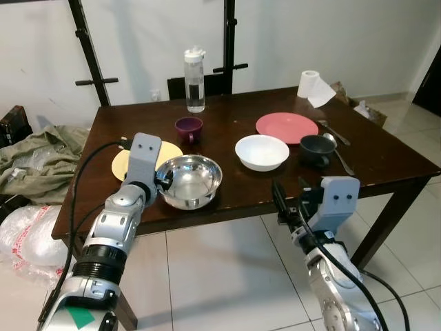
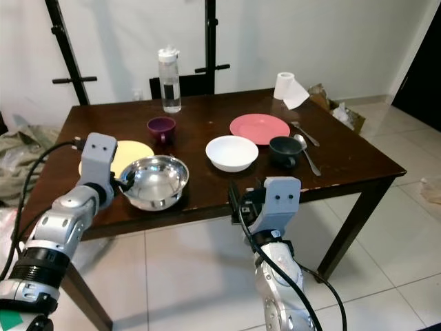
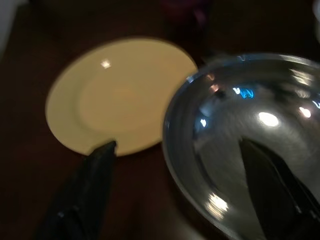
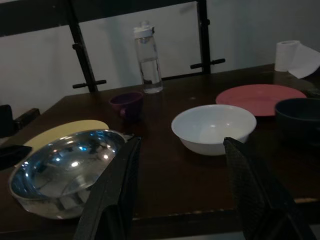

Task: Setting the table

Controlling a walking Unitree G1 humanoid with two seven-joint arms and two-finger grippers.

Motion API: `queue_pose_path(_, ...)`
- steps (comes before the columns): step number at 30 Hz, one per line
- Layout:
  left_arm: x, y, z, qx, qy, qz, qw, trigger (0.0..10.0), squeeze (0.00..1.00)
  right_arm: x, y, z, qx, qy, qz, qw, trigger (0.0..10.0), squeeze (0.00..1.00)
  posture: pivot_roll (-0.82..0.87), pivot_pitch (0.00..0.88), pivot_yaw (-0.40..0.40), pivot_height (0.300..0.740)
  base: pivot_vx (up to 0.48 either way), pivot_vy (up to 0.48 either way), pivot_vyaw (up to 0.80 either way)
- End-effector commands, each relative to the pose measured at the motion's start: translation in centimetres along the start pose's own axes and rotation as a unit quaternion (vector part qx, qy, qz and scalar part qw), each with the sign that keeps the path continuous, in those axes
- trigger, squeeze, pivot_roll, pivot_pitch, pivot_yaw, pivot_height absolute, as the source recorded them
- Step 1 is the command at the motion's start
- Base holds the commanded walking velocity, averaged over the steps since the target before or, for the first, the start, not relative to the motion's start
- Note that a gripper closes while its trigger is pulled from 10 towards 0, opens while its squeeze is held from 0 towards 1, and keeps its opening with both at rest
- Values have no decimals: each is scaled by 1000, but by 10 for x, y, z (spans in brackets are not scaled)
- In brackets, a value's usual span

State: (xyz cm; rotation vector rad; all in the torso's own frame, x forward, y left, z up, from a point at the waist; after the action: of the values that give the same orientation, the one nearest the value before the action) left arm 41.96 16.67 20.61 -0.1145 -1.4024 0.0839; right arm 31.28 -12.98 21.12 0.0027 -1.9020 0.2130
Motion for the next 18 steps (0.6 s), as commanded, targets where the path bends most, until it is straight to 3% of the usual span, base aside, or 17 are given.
queue_pose_path(1,-5,7,-3,10,21,16,1000,10000,973,4,6,-1,11,-3,-2,1000,10000,0,-4,119,119,740,0,0,0)
queue_pose_path(2,-5,7,-3,10,21,16,1000,10000,973,4,6,-1,11,-3,-2,1000,10000,0,-4,119,119,740,0,0,0)
queue_pose_path(3,-4,7,-5,5,33,27,999,10000,0,6,8,-1,15,-5,-4,1000,10000,0,2,141,127,740,0,0,0)
queue_pose_path(13,3,0,-11,-21,66,93,993,10000,0,8,14,4,14,-2,-11,1000,10000,0,8,178,154,740,0,0,0)
queue_pose_path(18,-9,0,-11,-10,103,121,987,10000,0,7,14,7,7,3,-15,1000,10000,0,9,187,163,740,0,0,0)
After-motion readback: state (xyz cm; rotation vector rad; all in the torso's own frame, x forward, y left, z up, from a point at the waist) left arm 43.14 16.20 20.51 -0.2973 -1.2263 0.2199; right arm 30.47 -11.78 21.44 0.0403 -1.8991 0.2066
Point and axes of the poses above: a point about 5 cm out from each wrist's last joint towards the gripper, its own z axis pointing back from the gripper into the wrist, its own x axis along the axis of the wrist's last joint, y = z × x, the point moved 2 cm from there along -z, pointing out of the wrist towards the gripper, and after that the axes turned 14 degrees about z, right-handed, at the moved point
